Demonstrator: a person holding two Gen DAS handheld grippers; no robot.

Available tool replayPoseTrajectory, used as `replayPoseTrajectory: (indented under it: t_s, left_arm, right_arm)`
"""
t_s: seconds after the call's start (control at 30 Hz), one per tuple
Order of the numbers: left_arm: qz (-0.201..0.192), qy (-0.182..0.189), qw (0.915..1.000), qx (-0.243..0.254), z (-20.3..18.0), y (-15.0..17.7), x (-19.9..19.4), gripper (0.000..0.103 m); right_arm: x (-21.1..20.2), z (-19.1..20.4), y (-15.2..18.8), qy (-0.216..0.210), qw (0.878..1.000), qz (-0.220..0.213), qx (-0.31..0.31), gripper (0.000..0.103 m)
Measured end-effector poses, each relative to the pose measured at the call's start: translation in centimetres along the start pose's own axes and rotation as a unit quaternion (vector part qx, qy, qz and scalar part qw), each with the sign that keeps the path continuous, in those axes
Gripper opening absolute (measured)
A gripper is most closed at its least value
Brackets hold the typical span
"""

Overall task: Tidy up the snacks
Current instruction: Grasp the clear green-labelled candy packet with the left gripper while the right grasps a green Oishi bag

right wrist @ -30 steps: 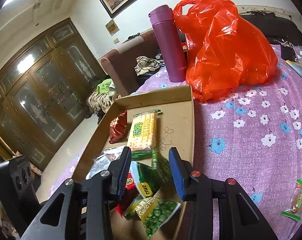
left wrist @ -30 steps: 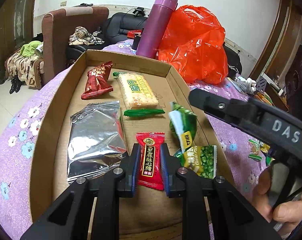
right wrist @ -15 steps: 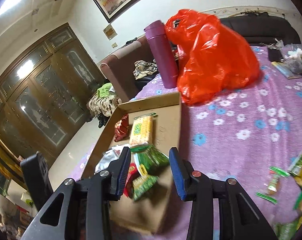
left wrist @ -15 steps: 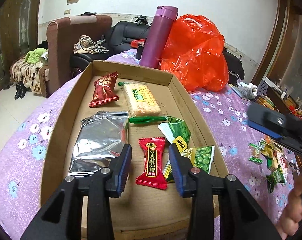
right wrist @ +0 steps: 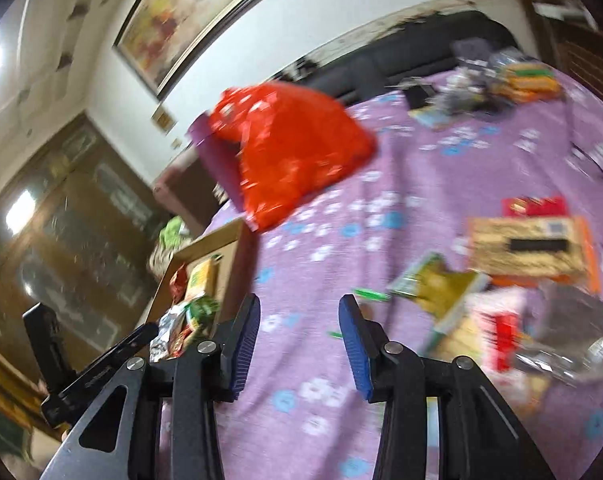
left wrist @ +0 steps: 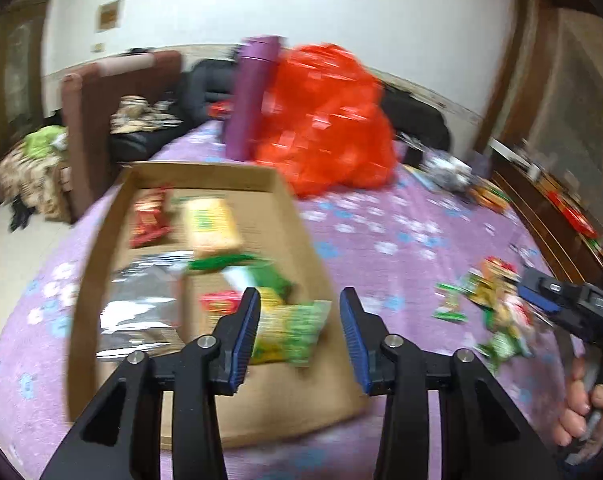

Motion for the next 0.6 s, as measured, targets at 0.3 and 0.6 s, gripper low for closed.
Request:
replayPoseTrajectory:
  t_s: [0.3, 0.6]
  left_arm:
    - [0.121, 0.084, 0.9859, 0.079, -12.3, 2.8, 5.2, 0.042]
    - [0.141, 0.066, 0.9793, 0.13, -17.2, 3.1, 9.9, 0.038]
  right_arm:
    - [-0.9, -4.4, -0.4, -0.001, 0.998, -0.011, 0.064, 0.048]
    - [-1.8, -5.0, -0.6, -0.014, 0.996, -0.021, 0.087, 0.048]
Point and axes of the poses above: each gripper's, at about its wrist camera, not at the fingertips, and x roughly the way its jaws point, z to its left, y to its underside, the point moved 10 cm from there along x, roughly the way its jaws point, and after that the axes turned 8 degrees about -y, right-handed, at the moved point
